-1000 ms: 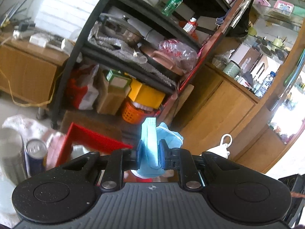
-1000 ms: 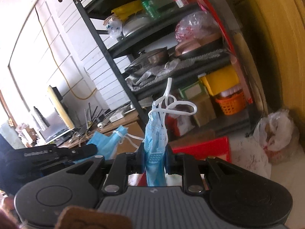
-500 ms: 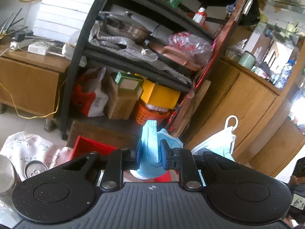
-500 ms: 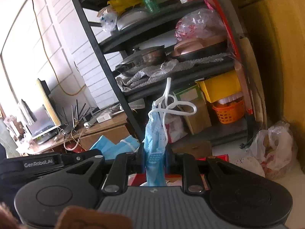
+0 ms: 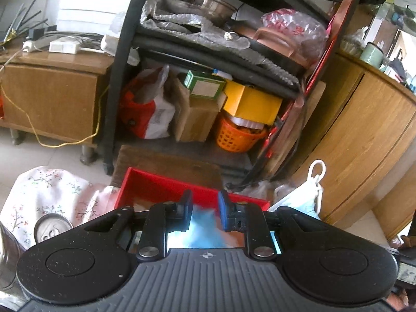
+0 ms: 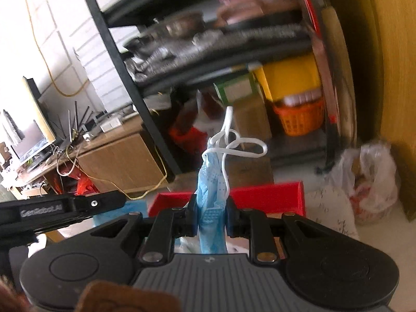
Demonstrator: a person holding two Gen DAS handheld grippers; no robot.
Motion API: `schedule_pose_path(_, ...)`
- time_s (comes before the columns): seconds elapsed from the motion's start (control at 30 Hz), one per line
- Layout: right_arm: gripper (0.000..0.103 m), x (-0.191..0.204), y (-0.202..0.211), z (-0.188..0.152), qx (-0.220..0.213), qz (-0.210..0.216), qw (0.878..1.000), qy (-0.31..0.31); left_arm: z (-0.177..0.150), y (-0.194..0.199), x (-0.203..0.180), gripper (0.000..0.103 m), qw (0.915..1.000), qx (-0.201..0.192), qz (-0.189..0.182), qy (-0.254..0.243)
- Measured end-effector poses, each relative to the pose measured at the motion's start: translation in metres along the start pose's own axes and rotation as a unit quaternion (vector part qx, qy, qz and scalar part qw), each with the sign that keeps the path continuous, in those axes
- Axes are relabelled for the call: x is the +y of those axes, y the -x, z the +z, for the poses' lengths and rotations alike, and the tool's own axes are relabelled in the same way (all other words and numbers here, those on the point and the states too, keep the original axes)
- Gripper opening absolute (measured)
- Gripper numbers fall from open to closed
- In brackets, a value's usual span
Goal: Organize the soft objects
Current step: 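Lower the masks into the red box and open both tools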
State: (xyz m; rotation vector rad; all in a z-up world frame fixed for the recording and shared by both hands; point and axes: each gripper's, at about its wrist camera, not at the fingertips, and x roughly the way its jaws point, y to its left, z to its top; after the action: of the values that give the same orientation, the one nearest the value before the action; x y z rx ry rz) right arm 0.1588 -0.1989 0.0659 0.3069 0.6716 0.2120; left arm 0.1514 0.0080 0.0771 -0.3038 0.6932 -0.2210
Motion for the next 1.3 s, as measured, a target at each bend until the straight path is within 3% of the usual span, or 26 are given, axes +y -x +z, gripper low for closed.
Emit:
schedule_pose_path(0.07, 0.009, -0.003, -0.007, -0.001, 0.006, -0.007, 1.0, 0.004, -0.001, -0.005, 0.002, 0.022, 1.0, 0.001, 0.005, 0.0)
schedule_pose_path(0.13, 0.03, -0.006, -0.011, -0.002, 0.008, -0.012, 1.0, 0.003, -0.002, -0.01, 0.005, 0.023, 0.9999, 0.008, 0.011, 0.002)
schedule_pose_path(0.23, 0.031, -0.009, -0.012, -0.004, 0.013, -0.017, 1.0, 0.001, -0.003, -0.015, 0.007, 0.027, 0.9997, 0.019, 0.015, 0.001)
schedule_pose_path(0.47, 0.037, -0.005, 0.001, -0.004, 0.017, -0.02, 1.0, 0.003, -0.007, 0.001, -0.002, 0.048, 0.9997, 0.021, 0.007, -0.014)
schedule_pose_path(0.77, 0.042, 0.006, 0.024, -0.007, 0.011, -0.021, 1.0, 0.013, -0.017, 0.014, -0.007, 0.049, 0.9994, 0.027, 0.008, -0.02)
schedule_pose_path(1.07, 0.042, 0.001, 0.03, -0.012, 0.014, -0.034, 0.999, 0.015, -0.024, 0.012, -0.007, 0.052, 0.9984, 0.034, 0.033, -0.032)
schedule_pose_path(1.3, 0.042, -0.004, 0.039, -0.023, 0.023, -0.048, 0.998, 0.025, -0.038, 0.02, -0.011, 0.055, 0.9978, 0.047, 0.029, -0.038)
